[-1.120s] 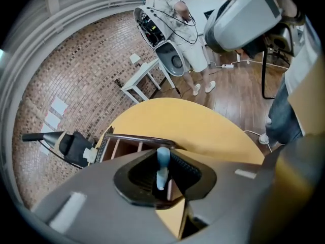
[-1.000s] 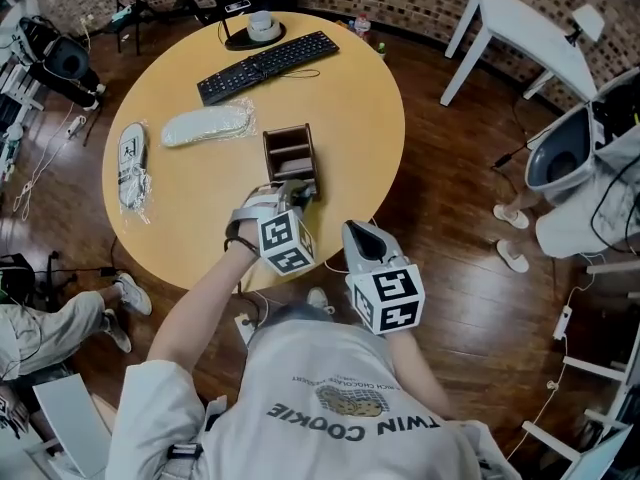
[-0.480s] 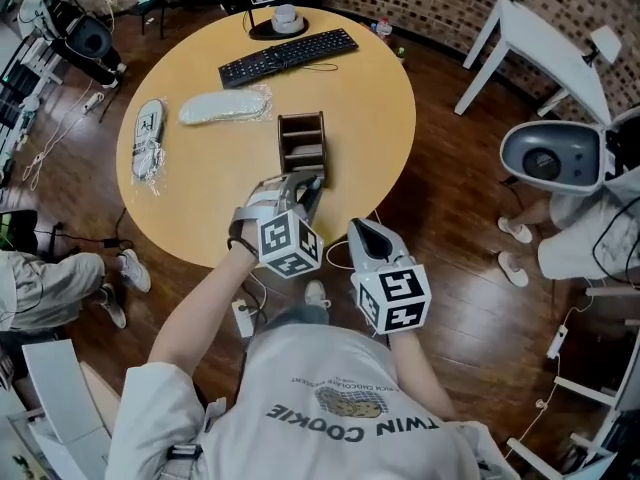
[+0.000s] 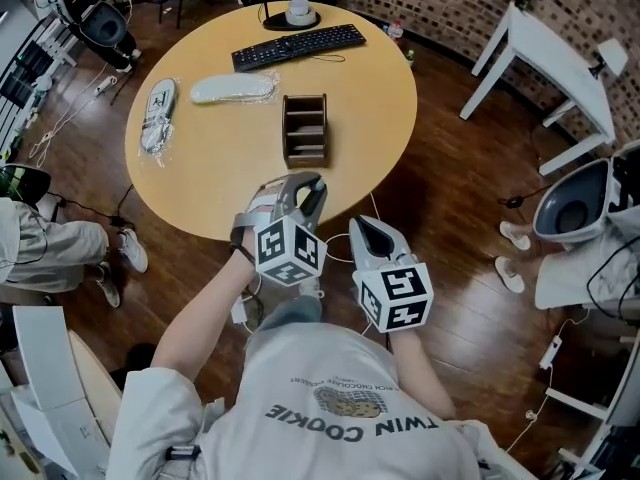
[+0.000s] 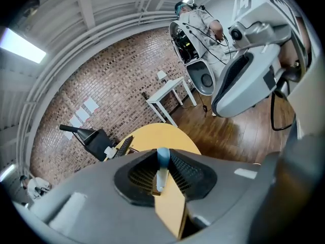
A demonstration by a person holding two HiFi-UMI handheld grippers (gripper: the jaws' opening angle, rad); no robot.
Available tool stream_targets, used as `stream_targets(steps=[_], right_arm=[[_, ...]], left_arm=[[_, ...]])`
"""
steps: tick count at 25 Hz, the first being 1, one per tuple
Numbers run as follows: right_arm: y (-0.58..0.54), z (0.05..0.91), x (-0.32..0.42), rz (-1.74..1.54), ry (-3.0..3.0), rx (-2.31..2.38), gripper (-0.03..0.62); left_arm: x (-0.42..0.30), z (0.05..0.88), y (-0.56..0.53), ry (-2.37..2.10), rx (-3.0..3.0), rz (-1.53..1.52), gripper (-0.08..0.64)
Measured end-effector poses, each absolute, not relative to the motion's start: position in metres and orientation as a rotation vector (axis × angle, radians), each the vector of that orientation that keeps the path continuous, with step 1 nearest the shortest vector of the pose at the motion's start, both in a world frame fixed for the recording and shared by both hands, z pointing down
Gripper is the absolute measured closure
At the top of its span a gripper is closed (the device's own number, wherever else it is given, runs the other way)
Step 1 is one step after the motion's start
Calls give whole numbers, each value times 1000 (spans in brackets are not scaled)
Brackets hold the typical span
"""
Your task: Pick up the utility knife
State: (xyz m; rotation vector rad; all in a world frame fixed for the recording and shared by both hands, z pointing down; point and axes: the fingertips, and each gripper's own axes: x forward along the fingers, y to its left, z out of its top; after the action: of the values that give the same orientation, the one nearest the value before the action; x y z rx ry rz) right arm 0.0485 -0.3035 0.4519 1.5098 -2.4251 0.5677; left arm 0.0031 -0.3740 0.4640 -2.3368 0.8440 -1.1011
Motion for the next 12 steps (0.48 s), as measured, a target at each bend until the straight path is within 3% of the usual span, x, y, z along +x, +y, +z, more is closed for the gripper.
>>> stream_targets(steps=[12], right_arm=[[-236,445,55,499,-2485,1432,592]], left_arm=[[9,450,-291,978,-2377,-1041,485]])
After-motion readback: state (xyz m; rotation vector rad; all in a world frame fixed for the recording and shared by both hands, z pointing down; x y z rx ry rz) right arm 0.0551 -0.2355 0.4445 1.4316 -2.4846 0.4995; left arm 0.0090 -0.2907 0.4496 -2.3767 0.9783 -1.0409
